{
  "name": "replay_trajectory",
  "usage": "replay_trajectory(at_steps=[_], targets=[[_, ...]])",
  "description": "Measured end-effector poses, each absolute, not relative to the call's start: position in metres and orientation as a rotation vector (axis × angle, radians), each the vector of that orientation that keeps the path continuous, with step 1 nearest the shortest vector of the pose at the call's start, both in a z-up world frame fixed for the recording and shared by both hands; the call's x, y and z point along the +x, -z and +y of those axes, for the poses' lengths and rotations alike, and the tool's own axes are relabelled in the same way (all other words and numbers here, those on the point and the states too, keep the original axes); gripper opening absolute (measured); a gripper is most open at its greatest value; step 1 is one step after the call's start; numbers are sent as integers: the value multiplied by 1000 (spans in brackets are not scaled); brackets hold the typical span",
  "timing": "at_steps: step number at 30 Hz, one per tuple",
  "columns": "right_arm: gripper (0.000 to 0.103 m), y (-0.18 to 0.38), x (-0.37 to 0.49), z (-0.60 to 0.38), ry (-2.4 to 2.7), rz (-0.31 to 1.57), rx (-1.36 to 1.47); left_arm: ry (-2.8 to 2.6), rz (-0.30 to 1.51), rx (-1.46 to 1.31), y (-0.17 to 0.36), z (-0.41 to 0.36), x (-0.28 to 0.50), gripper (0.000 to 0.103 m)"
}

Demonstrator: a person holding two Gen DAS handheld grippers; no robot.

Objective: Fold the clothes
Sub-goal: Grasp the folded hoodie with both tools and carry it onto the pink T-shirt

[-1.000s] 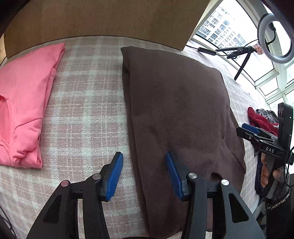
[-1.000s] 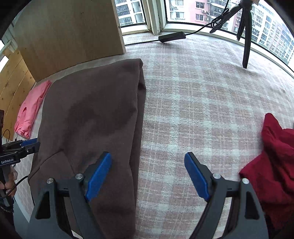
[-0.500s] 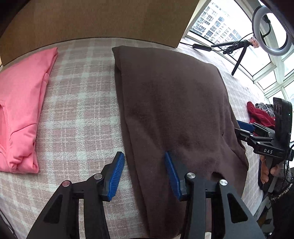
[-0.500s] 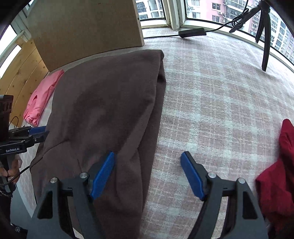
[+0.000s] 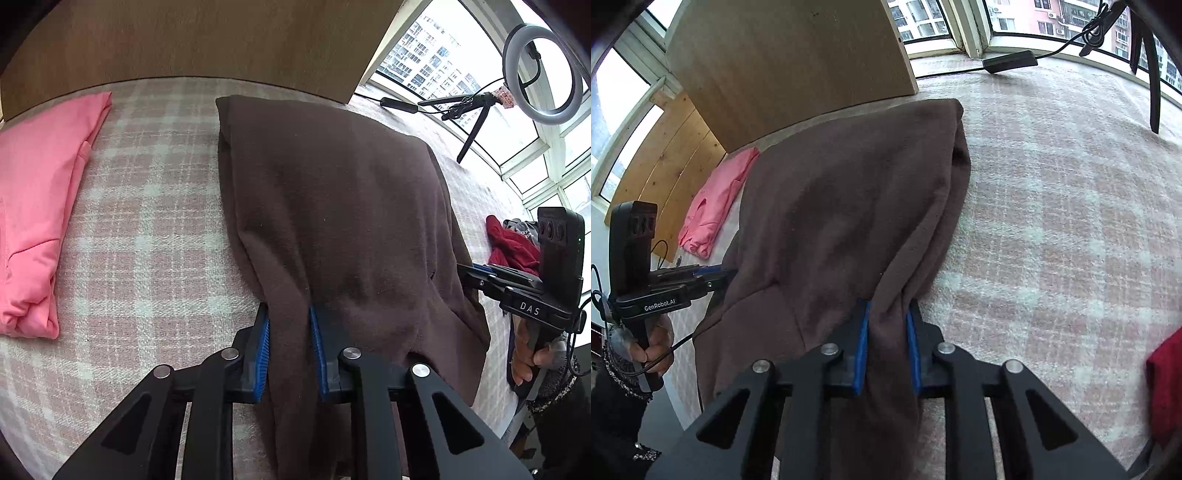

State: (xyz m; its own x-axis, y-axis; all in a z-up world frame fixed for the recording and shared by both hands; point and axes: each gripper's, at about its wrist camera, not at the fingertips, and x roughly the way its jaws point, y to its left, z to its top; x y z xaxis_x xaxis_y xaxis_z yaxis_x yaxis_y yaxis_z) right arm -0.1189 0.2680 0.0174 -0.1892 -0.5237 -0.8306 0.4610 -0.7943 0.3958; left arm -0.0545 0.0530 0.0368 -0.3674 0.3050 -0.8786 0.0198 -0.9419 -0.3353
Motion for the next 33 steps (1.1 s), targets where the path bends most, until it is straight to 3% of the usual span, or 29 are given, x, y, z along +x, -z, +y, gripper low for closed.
replay_trajectory(at_steps=[9,15,26,33], targets=[[11,-62,-110,275,2051,-190,1351,-2455,-465,-1565,-69,34,-51,10],[11,-114,-88,231,2046,-122,1222,-2551,-366,-1482,-112,9,-36,10],[11,-163,-76,58,1950,-68,1038,-2806,-294,-1411,-167,-141,2,10],[11,-141,-94,-52,1936,-64,1013,-2914,-203,-1474,-156,-235,-17,10]])
